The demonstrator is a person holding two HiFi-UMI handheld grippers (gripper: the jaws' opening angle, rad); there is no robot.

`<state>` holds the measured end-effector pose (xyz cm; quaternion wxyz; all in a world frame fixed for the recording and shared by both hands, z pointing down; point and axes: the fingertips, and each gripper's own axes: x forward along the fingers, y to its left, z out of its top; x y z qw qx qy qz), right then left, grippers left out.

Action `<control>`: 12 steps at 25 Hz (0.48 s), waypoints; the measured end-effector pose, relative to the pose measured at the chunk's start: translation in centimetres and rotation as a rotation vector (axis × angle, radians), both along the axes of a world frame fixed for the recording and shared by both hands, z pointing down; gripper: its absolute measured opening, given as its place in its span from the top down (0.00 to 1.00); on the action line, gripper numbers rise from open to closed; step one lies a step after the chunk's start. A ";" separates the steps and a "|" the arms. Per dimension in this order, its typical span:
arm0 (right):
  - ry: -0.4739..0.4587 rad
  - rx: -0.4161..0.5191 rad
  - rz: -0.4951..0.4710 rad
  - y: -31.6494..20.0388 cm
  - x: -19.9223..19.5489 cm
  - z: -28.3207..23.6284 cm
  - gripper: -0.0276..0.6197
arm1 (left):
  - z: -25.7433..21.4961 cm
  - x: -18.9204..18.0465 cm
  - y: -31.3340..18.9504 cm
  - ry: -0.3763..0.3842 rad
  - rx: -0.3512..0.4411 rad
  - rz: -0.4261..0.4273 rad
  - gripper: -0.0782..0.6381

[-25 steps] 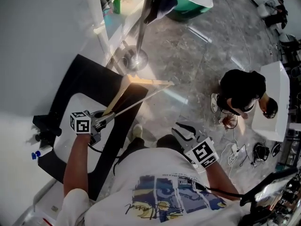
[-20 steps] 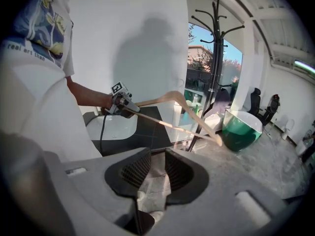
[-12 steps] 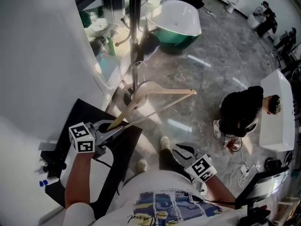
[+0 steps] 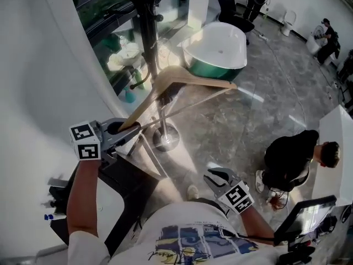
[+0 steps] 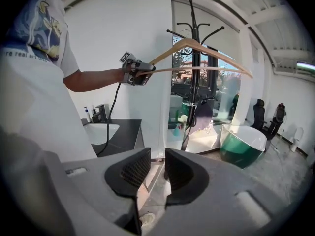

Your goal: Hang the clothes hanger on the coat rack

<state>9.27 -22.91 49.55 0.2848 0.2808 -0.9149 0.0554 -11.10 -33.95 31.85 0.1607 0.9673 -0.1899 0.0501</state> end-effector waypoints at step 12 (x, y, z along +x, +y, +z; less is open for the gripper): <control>-0.056 0.036 -0.032 -8.7 8.7 -0.6 0.82 | -4.3 1.6 -12.2 -0.022 0.050 -0.149 0.88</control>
